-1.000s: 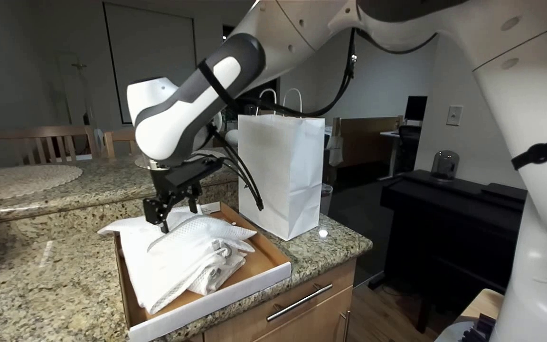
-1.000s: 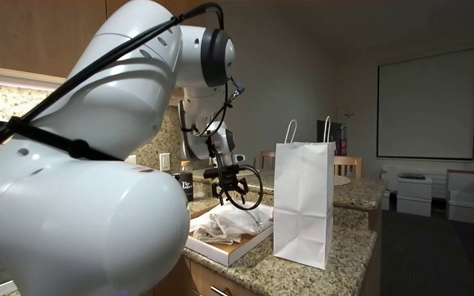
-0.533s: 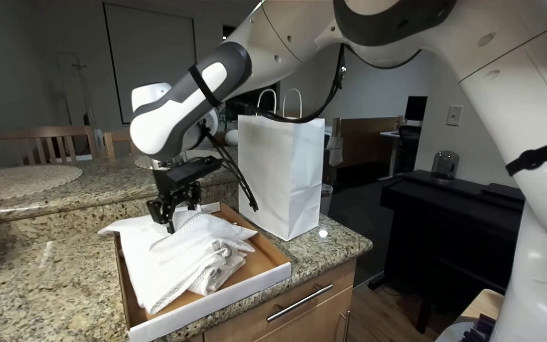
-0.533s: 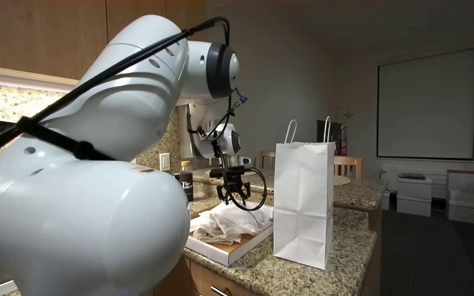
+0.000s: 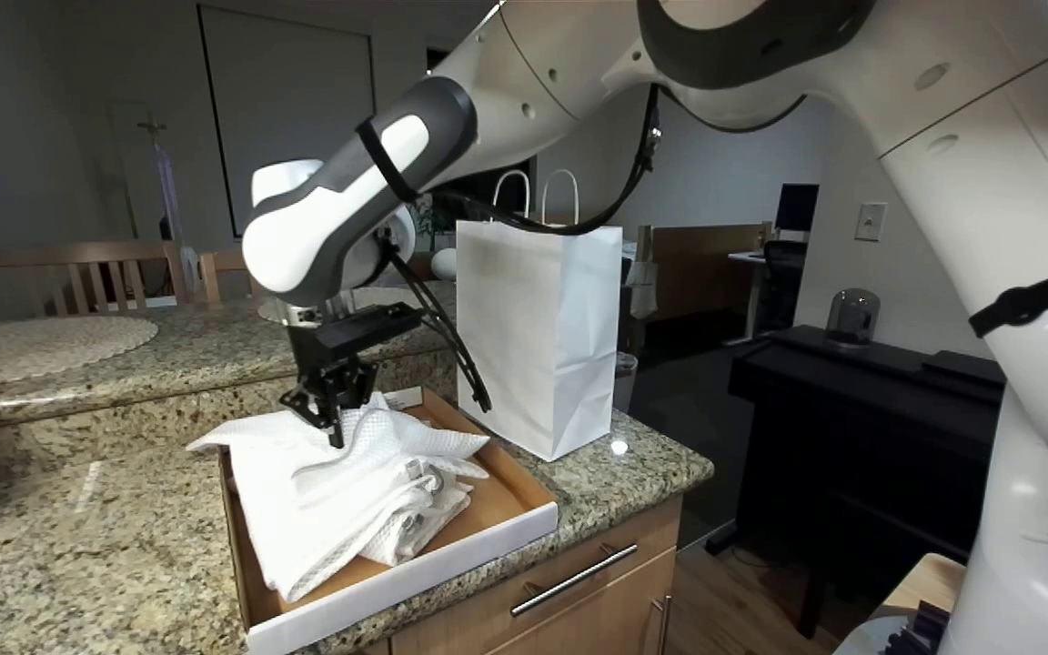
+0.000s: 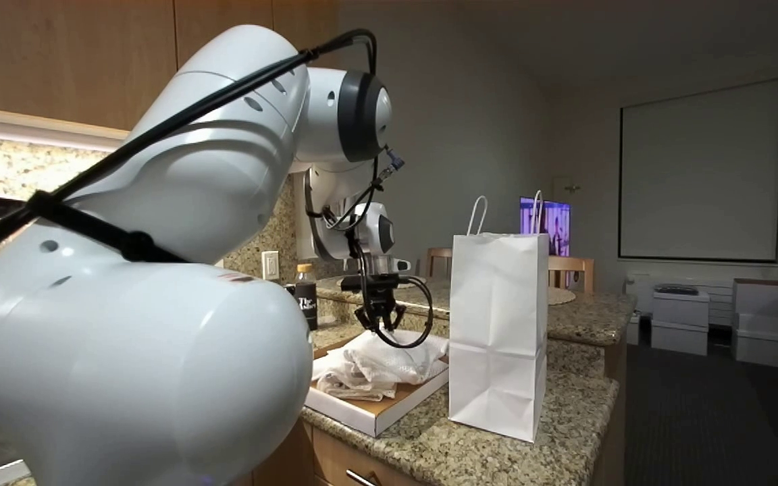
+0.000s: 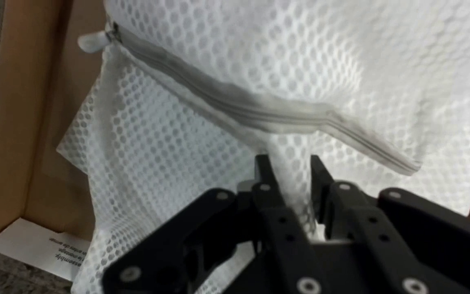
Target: Pick up the cloth and put it in the paper bag
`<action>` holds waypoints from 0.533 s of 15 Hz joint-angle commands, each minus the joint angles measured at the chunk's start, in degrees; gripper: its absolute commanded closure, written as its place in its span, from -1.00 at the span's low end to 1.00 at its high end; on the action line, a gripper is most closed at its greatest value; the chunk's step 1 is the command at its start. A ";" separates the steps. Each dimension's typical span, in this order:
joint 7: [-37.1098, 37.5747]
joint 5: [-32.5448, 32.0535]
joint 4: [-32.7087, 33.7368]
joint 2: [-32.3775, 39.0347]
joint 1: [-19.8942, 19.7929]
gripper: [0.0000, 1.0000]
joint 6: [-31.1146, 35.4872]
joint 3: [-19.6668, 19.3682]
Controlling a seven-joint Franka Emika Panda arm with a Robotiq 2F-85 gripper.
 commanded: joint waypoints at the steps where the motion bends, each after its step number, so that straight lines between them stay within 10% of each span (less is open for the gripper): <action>1: -0.95 2.94 -1.71 -1.50 0.09 0.85 -0.55 -0.28; 8: -3.63 9.69 -3.39 -6.39 -1.66 0.76 -0.89 1.40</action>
